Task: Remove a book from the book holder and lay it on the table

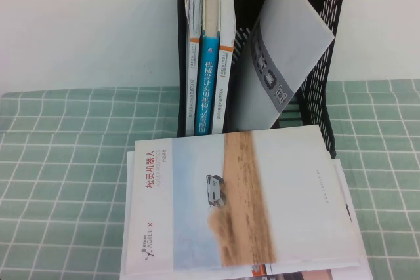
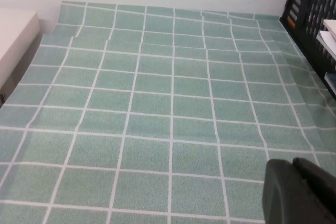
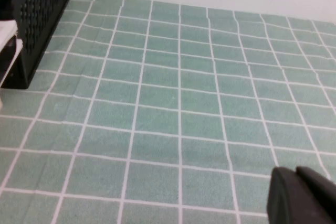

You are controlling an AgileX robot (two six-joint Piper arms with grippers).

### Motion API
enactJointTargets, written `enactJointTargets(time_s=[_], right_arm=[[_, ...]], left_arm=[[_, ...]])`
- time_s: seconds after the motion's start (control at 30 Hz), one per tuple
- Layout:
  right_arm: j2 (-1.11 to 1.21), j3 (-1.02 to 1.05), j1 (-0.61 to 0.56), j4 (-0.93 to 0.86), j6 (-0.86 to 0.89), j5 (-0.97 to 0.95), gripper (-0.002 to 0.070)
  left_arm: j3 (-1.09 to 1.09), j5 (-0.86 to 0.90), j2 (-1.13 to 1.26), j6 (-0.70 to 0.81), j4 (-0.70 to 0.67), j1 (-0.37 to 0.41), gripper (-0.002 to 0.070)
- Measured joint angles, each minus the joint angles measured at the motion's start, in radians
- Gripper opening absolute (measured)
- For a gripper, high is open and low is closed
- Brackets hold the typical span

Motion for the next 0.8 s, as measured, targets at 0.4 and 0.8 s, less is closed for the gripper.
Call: enactJointTargets(time_s=[0.4, 0.8], right_arm=[[0.0, 0.0, 0.0, 0.0, 0.0, -0.077, -0.0002], [0.0, 0.0, 0.0, -0.001, 0.0, -0.723, -0.0002]], left_arm=[[0.002, -0.046, 0.0, 0.0, 0.0, 0.0, -0.0002], [0.008, -0.543, 0.0, 0.0, 0.0, 0.0, -0.0002]])
